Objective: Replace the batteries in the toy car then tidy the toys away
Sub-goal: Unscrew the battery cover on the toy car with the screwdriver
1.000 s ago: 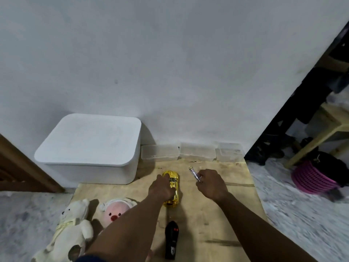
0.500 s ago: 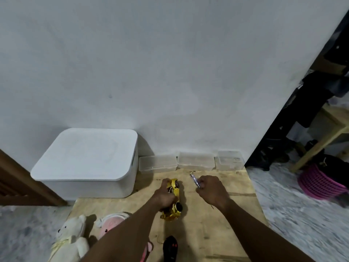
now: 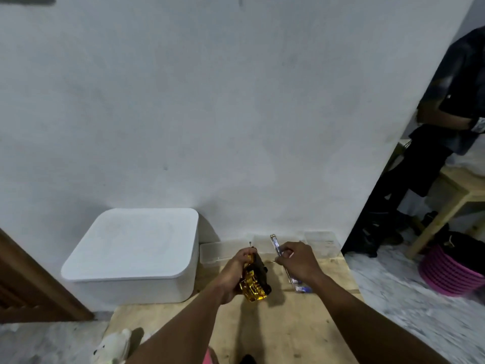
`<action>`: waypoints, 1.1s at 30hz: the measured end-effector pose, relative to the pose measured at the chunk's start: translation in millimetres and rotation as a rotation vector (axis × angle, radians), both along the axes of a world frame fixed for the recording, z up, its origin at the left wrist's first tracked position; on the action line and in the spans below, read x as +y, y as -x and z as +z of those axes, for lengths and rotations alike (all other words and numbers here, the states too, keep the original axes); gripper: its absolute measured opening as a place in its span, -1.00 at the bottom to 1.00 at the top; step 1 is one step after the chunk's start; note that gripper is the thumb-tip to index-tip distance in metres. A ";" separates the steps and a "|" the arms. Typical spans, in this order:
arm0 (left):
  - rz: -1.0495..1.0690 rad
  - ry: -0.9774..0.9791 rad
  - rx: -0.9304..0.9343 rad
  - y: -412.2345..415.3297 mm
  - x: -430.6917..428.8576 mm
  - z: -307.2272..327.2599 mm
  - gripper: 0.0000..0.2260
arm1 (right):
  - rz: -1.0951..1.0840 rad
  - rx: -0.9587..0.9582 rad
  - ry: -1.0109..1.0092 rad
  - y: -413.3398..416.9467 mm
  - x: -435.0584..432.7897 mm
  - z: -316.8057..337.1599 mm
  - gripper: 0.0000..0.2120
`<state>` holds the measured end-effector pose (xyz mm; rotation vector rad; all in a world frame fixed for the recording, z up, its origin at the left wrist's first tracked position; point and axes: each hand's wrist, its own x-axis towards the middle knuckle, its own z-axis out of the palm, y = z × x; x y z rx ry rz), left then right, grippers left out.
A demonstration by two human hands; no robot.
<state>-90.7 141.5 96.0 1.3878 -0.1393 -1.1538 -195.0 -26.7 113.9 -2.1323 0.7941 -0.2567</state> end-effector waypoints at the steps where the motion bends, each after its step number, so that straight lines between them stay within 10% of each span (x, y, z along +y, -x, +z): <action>1: 0.017 -0.005 -0.027 0.9 -2.2 1.8 -0.80 | 0.001 -0.002 0.000 -1.7 -0.2 0.2 -0.85; 17: -0.084 -0.100 -0.562 -2.2 5.2 -15.4 -0.74 | -0.017 -0.204 -0.113 -11.8 1.6 -4.1 -0.81; 33: 0.117 0.074 -0.484 -3.2 0.5 -19.0 -0.84 | -0.020 -0.595 -0.278 -36.0 28.4 26.4 -0.50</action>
